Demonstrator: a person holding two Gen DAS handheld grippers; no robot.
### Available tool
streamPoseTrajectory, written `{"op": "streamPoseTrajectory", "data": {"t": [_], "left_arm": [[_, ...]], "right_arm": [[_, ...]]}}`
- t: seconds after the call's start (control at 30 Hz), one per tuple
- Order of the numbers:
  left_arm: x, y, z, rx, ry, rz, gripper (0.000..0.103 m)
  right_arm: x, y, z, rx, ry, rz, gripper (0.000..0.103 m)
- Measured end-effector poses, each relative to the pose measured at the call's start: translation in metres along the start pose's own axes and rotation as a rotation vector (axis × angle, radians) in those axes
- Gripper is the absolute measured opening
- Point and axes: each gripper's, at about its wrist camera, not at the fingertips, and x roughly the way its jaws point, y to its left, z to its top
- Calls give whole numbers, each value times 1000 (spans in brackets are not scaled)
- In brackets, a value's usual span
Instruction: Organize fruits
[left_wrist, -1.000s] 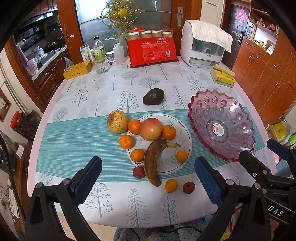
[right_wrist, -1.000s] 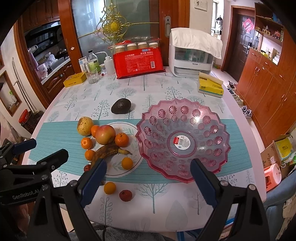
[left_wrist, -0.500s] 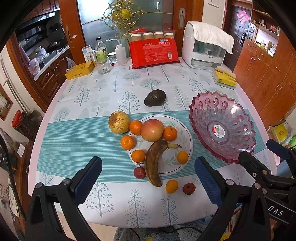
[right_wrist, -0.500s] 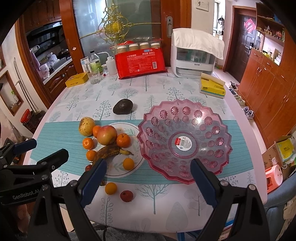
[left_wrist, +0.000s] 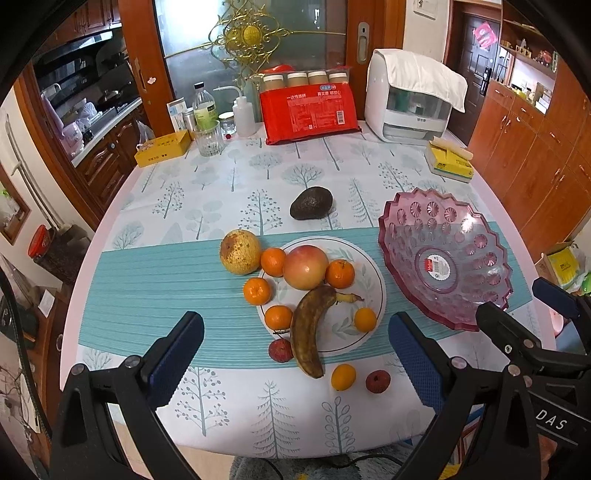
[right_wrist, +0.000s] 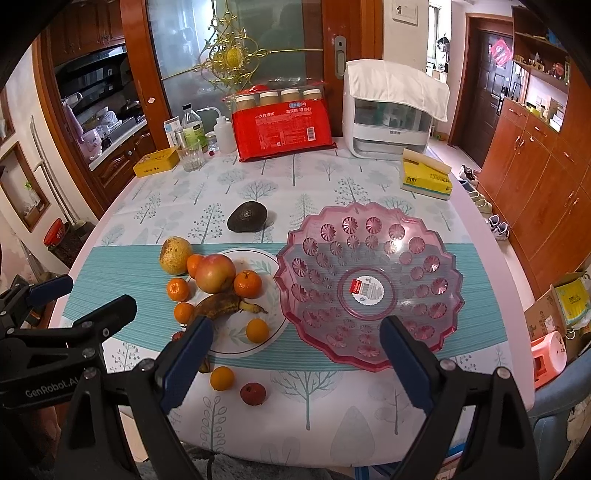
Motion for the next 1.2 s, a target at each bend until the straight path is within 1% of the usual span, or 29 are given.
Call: {"op": "streamPoseTrajectory", "data": {"t": [0.13,0.3,0.47,0.63,0.9,1.2], "left_arm": [[-2,-1,0,5,-13,15,99],[-4,1,1,4,-26,17,99],[-4,2,2,-1,-7,20,99],[-3,9,-1,-20,8,2,99],[-6,12,-5,-12,-6,22,99],[-8,16,-6,-15,-6,20,99]], "right_arm": [[0,-2,1,-1,0,1,93],[-2,-2,2,-5,-7,4,93],[-2,-1,2,-11,-5,3,93],[-4,4,4,-25,-6,6,93],[-5,8,2,-34,-10,8,93],[-7,11,1,-40,-17,8,93]]}}
